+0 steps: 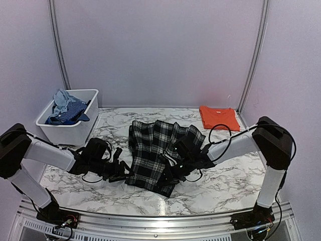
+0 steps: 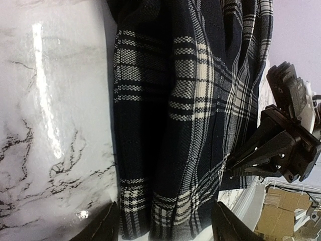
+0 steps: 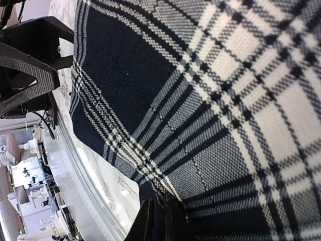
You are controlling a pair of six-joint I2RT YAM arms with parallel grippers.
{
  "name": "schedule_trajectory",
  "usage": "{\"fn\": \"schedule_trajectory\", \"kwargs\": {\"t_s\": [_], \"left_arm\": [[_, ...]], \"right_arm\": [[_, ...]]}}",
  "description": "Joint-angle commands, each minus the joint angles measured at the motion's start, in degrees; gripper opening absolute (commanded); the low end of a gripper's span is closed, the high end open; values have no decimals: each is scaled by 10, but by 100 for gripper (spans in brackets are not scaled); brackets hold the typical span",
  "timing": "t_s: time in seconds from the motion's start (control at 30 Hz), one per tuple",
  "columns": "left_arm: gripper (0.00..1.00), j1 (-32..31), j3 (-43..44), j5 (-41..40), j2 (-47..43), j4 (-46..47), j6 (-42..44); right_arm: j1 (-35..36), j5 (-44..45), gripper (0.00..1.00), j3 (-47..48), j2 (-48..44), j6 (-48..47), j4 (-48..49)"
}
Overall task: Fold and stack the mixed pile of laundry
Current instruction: Smooth out the rectangle-folded skirt at the center of the board.
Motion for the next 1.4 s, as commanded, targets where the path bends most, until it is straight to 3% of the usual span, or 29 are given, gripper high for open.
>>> {"fn": "schedule_trajectory", "kwargs": {"t_s": [0.0,0.17,0.33,0.6,1.03,1.17,1.37], "left_arm": [[64,2,-9,5,-4,24,-5],[49,-5,-5,7,-30,21,16],[42,-12,6,-25,-51,-20,36],[42,-31,62,-98,-39,-139,88],[41,-51,83,-79,17,-147,91],[32,-56,91,-81,10,-146,95],[31,-56,104,-84,-3,-163,102]], "right_arm": [[4,1,10,-19,40,7,59],[3,-6,9,-32,45,12,82],[4,-3,10,-21,39,-2,58],[3,-4,10,-15,39,-10,47],[4,-4,12,5,35,-27,26],[4,0,15,12,31,-35,2],[3,4,16,19,27,-41,-10]]}}
